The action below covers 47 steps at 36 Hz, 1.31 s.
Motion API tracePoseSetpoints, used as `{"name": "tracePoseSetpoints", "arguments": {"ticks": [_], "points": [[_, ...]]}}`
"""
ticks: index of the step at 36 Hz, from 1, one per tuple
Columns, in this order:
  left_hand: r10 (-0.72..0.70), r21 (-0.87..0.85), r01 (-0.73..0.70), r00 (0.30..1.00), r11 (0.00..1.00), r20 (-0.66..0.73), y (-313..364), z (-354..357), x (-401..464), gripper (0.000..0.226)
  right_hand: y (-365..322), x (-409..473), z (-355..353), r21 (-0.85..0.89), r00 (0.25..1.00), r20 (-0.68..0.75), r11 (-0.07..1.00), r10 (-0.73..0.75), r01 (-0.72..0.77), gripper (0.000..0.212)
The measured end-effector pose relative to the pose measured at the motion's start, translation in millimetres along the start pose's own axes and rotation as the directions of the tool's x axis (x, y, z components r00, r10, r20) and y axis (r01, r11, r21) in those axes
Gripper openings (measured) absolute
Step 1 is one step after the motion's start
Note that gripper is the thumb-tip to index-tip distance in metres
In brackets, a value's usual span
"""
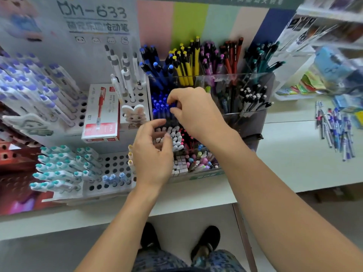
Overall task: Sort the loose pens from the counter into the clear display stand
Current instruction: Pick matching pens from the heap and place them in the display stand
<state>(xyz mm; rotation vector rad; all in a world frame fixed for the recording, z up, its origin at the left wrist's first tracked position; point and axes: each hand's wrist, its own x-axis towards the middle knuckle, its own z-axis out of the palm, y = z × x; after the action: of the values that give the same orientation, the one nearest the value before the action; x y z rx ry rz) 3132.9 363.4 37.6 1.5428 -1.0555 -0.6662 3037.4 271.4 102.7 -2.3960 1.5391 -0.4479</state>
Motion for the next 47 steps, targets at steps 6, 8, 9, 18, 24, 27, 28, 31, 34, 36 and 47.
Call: {"name": "tracePoseSetpoints", "arguments": {"ticks": [6, 8, 9, 18, 24, 27, 28, 31, 34, 36, 47], "points": [[0.032, -0.02, -0.032, 0.999, 0.999, 0.027, 18, 32, -13, 0.018, 40, -39, -22, 0.338, 0.998, -0.046, 0.939, -0.051, 0.064, 0.038], [0.044, -0.032, -0.042, 0.996, 0.999, 0.072, 27, 54, -21, 0.016, 71, -63, -40, 0.406, 0.992, -0.129, 0.912, -0.009, 0.061, 0.027], [0.042, -0.052, -0.036, 0.993, 0.998, 0.107, 33, 68, -27, 0.016, 91, -77, -49, 0.442, 0.987, -0.157, 0.896, 0.029, 0.044, 0.021], [-0.133, 0.001, 0.161, 0.808, 0.987, 0.573, 102, 268, -105, 0.016, 316, -213, -120, 0.653, 0.78, -0.133, 0.645, 0.612, -0.395, 0.006], [-0.183, 0.027, 0.216, 0.746, 0.976, 0.641, 133, 378, -142, 0.013, 428, -276, -164, 0.675, 0.702, -0.02, 0.527, 0.712, -0.516, 0.013], [-0.23, 0.059, 0.253, 0.724, 0.966, 0.65, 148, 420, -150, 0.017, 464, -279, -182, 0.673, 0.697, -0.016, 0.523, 0.717, -0.523, 0.015], [-0.243, 0.068, 0.263, 0.72, 0.962, 0.65, 151, 433, -150, 0.017, 476, -276, -186, 0.675, 0.698, -0.015, 0.522, 0.716, -0.521, 0.014], [-0.264, 0.113, 0.252, 0.716, 0.961, 0.647, 153, 473, -146, 0.017, 511, -263, -190, 0.688, 0.688, -0.017, 0.508, 0.725, -0.519, 0.013], [-0.289, 0.147, 0.256, 0.709, 0.955, 0.644, 147, 514, -135, 0.016, 547, -247, -188, 0.696, 0.671, -0.023, 0.494, 0.742, -0.522, 0.012], [-0.318, 0.176, 0.27, 0.701, 0.947, 0.638, 138, 544, -127, 0.017, 571, -238, -181, 0.697, 0.647, -0.003, 0.466, 0.762, -0.546, 0.013], [-0.496, 0.461, 0.239, 0.638, 0.855, 0.589, 88, 685, -121, 0.036, 691, -243, -151, 0.579, 0.538, 0.118, 0.382, 0.835, -0.72, 0.01]]}}
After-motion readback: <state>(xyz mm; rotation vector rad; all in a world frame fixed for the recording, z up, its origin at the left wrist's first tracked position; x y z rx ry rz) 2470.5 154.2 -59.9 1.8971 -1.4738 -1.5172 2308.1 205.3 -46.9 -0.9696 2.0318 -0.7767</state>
